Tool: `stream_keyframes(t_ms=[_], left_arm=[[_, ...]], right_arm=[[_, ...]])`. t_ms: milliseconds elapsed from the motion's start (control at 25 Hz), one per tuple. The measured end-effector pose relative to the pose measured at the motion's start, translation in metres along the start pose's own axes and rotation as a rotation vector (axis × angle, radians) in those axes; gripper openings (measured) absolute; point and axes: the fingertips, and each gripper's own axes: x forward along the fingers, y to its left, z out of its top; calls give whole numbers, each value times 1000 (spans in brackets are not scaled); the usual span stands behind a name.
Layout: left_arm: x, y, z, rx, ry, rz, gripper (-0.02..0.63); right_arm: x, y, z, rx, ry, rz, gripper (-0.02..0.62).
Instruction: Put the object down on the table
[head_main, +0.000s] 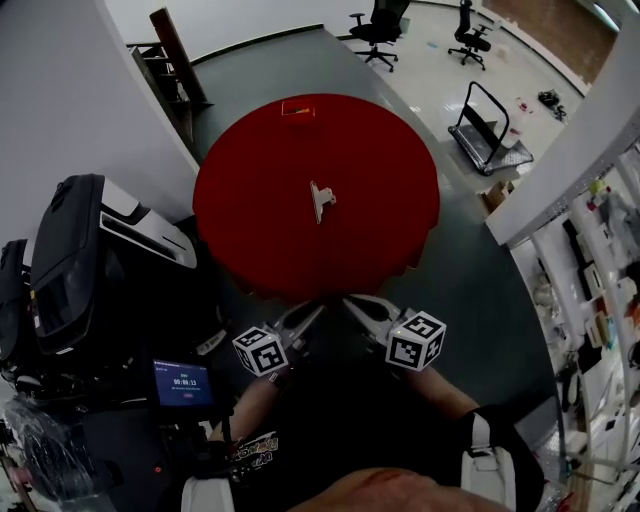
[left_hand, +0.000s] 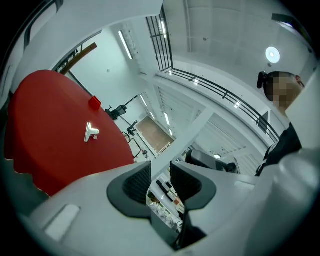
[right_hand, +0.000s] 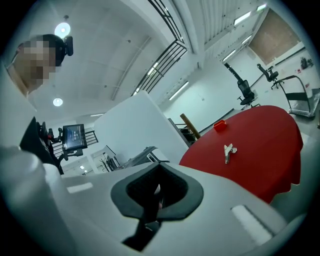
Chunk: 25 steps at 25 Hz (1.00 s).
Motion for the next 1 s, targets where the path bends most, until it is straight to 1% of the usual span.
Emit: stream_keyframes(t_ms=[120,240,320,440,720,840,1000], left_arm=[[1,-15,-21,38,-2,27,123],[6,-25,-44,23,1,34,124],[10,-31,-52,19,-4,40,124],[11,-38,-56,30,-16,51,123],[12,-50,-58,52,-39,67,123],[14,-54,-59,59,-37,64,123],[25,-58,-54,83,-37,41,123]], right_arm=[[-21,1,-8,-22,17,15,3],[-45,-1,-15,-21,22,22,3],[-58,-3,-16,-15,15,28,3],[-69,-2,-16,-11,3,39,3],[-83,8,-10,-53,-11,60,3],[-89,11,-8,-67,-18,59,3],[-95,8,4,-95,-41,44,3]])
